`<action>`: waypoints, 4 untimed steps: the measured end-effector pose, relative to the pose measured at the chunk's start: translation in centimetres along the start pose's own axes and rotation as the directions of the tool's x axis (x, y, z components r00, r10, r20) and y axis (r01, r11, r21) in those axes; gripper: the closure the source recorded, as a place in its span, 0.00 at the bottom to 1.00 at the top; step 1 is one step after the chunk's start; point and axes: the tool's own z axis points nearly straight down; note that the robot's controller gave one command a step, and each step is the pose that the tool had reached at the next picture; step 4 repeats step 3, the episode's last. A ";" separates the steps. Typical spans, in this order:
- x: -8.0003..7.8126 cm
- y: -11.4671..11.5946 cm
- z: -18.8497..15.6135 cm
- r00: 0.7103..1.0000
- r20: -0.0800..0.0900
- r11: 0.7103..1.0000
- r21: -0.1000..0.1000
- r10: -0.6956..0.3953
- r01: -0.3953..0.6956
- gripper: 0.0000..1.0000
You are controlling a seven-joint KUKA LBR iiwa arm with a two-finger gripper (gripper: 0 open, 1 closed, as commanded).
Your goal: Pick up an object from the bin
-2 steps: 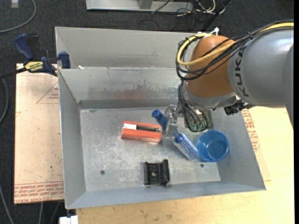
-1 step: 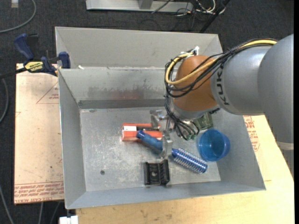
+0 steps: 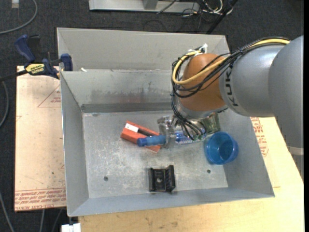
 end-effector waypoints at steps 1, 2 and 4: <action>0.0 0.0 0.0 1.000 -0.001 1.000 0.000 0.000 0.000 1.00; 0.4 1.2 -7.2 1.000 0.002 1.000 -0.001 0.009 -0.009 1.00; 0.4 1.2 -7.2 1.000 0.002 1.000 -0.001 0.009 -0.009 1.00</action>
Offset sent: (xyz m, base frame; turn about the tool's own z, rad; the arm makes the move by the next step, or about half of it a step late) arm -0.0091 0.0100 0.0721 0.0099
